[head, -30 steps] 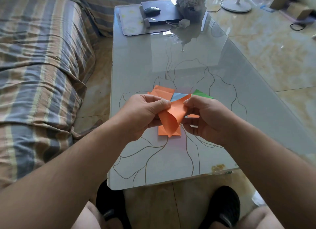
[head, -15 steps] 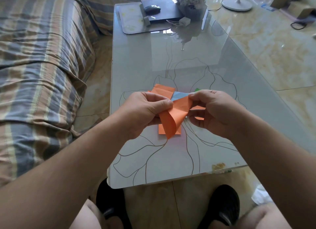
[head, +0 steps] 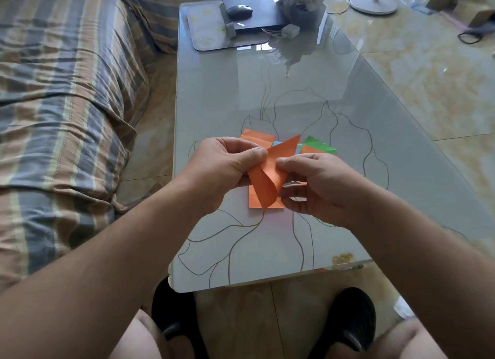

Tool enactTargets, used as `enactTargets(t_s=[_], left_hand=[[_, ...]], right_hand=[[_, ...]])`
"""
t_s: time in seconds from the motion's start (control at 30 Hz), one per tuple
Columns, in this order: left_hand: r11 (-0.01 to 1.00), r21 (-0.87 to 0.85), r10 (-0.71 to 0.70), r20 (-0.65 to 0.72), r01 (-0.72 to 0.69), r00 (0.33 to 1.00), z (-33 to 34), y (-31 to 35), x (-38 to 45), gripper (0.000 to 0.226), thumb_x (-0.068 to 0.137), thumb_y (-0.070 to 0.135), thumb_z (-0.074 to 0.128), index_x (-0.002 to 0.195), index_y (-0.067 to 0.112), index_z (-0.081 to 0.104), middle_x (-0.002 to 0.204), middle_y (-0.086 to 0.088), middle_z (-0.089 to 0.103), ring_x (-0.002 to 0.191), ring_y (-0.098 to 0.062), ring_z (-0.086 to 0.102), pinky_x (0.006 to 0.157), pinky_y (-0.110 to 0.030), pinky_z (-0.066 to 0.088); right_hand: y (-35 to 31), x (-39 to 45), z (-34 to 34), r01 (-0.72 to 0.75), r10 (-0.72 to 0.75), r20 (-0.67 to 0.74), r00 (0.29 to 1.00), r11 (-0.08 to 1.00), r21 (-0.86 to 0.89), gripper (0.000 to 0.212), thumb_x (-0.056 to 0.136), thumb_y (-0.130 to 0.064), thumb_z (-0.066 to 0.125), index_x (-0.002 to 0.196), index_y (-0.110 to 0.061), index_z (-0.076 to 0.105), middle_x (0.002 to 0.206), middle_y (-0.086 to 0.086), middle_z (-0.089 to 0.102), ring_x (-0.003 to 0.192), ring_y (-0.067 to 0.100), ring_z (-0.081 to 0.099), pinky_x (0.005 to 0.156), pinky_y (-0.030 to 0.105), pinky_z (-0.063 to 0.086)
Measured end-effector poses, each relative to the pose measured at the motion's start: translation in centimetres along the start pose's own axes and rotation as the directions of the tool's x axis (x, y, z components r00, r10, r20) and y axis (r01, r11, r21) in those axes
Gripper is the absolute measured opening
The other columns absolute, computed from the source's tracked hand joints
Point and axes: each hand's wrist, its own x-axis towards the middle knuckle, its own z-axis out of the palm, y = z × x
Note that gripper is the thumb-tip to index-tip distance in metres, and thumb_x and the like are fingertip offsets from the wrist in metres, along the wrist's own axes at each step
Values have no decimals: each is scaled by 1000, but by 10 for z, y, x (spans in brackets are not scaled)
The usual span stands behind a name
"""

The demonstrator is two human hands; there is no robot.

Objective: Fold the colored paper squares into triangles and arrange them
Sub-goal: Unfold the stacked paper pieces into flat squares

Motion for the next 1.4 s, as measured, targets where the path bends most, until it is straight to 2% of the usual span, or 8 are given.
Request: enactTargets(t_s=[0.43, 0.6, 0.77, 0.93, 1.07, 1.13, 1.27, 1.4], left_hand=[[998, -20, 57, -48, -58, 997, -6, -2, 5, 18, 93, 9, 73, 104, -5, 71, 93, -21, 76, 79, -29, 76, 72, -38, 65], [997, -25, 71, -84, -73, 994, -6, -2, 6, 18, 92, 12, 74, 103, -2, 72, 98, -22, 77, 85, -33, 77, 76, -42, 65], [996, 1, 87, -84, -87, 993, -7, -4, 8, 15, 91, 10, 75, 99, -2, 73, 87, -17, 76, 78, -29, 75, 76, -44, 65], [983, 130, 140, -60, -131, 988, -7, -5, 6, 5, 92, 8, 76, 90, 3, 74, 79, -10, 76, 72, -21, 72, 72, -38, 65], [981, 135, 145, -27, -140, 989, -5, -4, 4, 4, 93, 7, 74, 89, 4, 74, 82, -13, 75, 76, -25, 73, 78, -42, 65], [980, 139, 143, -11, -140, 990, -4, -4, 3, 4, 92, 7, 75, 88, 6, 74, 83, -12, 76, 77, -24, 73, 79, -43, 65], [971, 177, 157, 14, -157, 987, -5, -4, 4, 2, 90, 9, 78, 89, 8, 76, 82, -9, 77, 76, -20, 73, 77, -40, 64], [957, 229, 173, 39, -178, 984, -8, -3, 4, 7, 90, 16, 79, 92, 10, 78, 90, -13, 78, 81, -23, 73, 86, -49, 62]], right_hand=[[2, -1, 1, 51, -39, 88, 995, 990, -128, 13, 96, -27, 72, 95, -15, 70, 90, 6, 76, 78, 21, 70, 77, 38, 57], [4, -4, 1, 27, -2, 140, 990, 983, -180, 17, 90, -20, 78, 73, -20, 73, 87, 6, 77, 76, 18, 71, 77, 36, 57], [3, -5, -3, 22, 27, 195, 980, 969, -247, 17, 90, -31, 76, 85, -16, 70, 86, 5, 75, 79, 20, 70, 77, 34, 56], [-1, -8, -5, 71, 25, 267, 963, 937, -342, 32, 75, -47, 75, 77, -17, 63, 76, 3, 68, 78, 22, 69, 77, 34, 52], [-11, -9, -16, 60, 42, 267, 963, 930, -362, 33, 75, -57, 74, 80, -25, 73, 89, 3, 72, 83, 24, 70, 77, 34, 52], [-13, -7, -20, 46, 18, 207, 978, 952, -303, 28, 81, -52, 75, 81, -24, 72, 86, 3, 70, 81, 25, 68, 75, 34, 51], [-12, -2, -22, 13, 18, 136, 991, 975, -224, 16, 96, -25, 70, 83, -18, 64, 76, 5, 63, 74, 24, 64, 72, 34, 47], [-13, -4, -21, -1, 30, 142, 989, 980, -201, 20, 95, -20, 70, 77, -17, 63, 75, 7, 63, 76, 27, 65, 72, 36, 48]])
